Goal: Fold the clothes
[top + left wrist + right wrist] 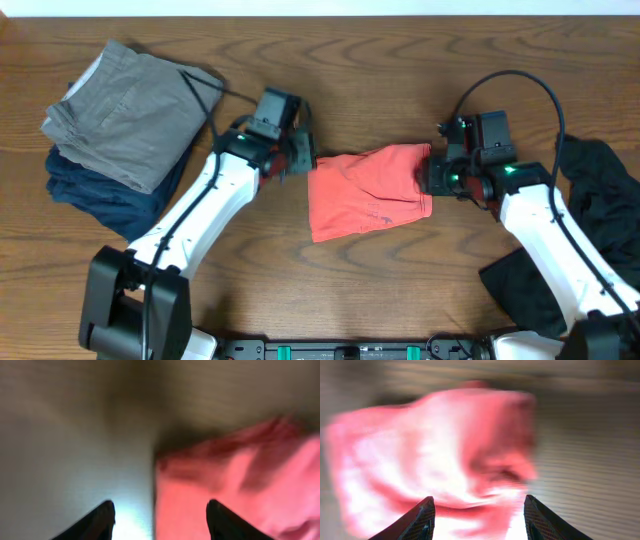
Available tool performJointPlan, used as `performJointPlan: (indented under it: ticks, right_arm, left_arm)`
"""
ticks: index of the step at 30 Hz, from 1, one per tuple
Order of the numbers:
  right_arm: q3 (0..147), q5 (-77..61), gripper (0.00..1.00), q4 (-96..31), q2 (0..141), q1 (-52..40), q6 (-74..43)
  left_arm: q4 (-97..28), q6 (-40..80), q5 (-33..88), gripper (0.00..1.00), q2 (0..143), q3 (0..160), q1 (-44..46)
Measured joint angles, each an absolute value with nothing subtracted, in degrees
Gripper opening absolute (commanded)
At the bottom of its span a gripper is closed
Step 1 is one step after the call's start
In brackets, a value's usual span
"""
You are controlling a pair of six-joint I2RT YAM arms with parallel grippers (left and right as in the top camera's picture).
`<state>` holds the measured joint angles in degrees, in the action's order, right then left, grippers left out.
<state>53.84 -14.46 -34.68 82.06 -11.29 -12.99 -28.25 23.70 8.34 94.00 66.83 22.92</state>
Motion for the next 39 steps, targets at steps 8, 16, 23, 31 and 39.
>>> performJointPlan:
  ticks: [8,16,23,31,39]
  right_arm:
    - [53.49,-24.08,0.57,-36.32,84.31,-19.49,-14.57]
    - [50.81,-22.28,0.56,-35.57,91.83,-21.1,-15.44]
    - [50.28,-17.04,0.54,-35.55,97.01,-21.1,-15.99]
    - [50.65,0.36,0.69,-29.58,97.25,-17.69,-16.36]
    - [58.83,3.97,0.74,-29.43,97.82,-13.67,-13.15]
  left_arm:
    - [-19.11,23.49,11.27,0.6,100.14,66.89,23.05]
    - [-23.86,23.49,16.14,0.56,107.9,66.85,23.59]
    - [-35.0,20.4,17.52,0.21,108.4,66.76,23.79]
    - [-51.03,21.3,18.48,0.15,108.4,65.58,24.45]
    - [-56.21,24.62,17.74,0.23,108.25,65.17,26.33]
